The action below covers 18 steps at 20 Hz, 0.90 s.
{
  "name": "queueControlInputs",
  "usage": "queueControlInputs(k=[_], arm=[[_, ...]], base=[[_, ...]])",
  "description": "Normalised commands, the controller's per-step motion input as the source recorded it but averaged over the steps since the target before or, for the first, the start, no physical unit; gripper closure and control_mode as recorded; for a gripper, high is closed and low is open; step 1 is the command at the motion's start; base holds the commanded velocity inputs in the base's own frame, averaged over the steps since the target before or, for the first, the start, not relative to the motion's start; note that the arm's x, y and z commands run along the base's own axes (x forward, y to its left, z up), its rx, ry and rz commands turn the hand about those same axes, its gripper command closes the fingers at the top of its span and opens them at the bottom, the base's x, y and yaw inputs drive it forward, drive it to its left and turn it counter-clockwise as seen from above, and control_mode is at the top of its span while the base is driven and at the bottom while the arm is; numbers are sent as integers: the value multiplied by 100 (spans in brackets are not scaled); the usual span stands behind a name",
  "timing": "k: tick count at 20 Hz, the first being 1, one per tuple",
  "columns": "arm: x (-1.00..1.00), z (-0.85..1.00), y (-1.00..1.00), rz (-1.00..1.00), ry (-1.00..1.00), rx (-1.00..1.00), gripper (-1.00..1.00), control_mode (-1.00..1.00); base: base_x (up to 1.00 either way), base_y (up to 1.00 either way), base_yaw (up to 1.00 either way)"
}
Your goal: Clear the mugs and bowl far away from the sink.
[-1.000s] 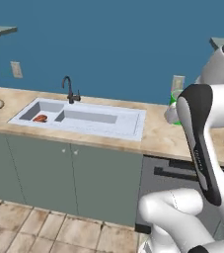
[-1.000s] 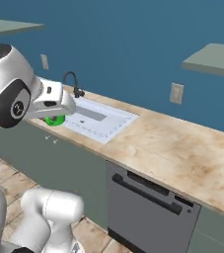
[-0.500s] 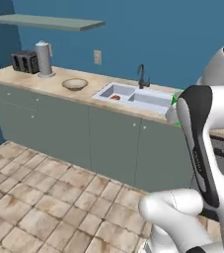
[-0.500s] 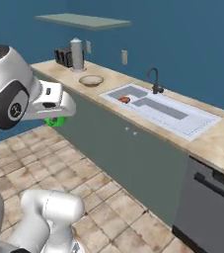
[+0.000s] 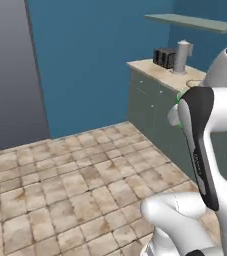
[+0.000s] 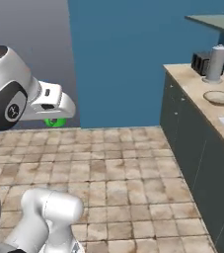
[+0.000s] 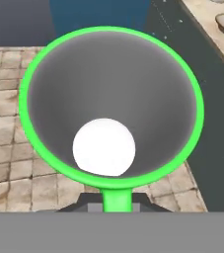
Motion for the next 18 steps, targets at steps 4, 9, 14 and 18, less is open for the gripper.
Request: queueControlInputs(k=[4, 9, 14, 18], arm=[[0, 0, 0, 0, 0, 0, 100, 100], [0, 0, 0, 0, 0, 0, 100, 100], [0, 0, 0, 0, 0, 0, 100, 100], [0, 0, 0, 0, 0, 0, 100, 100]], base=[[0, 1, 100], [0, 0, 100], [0, 0, 100], [0, 0, 100]])
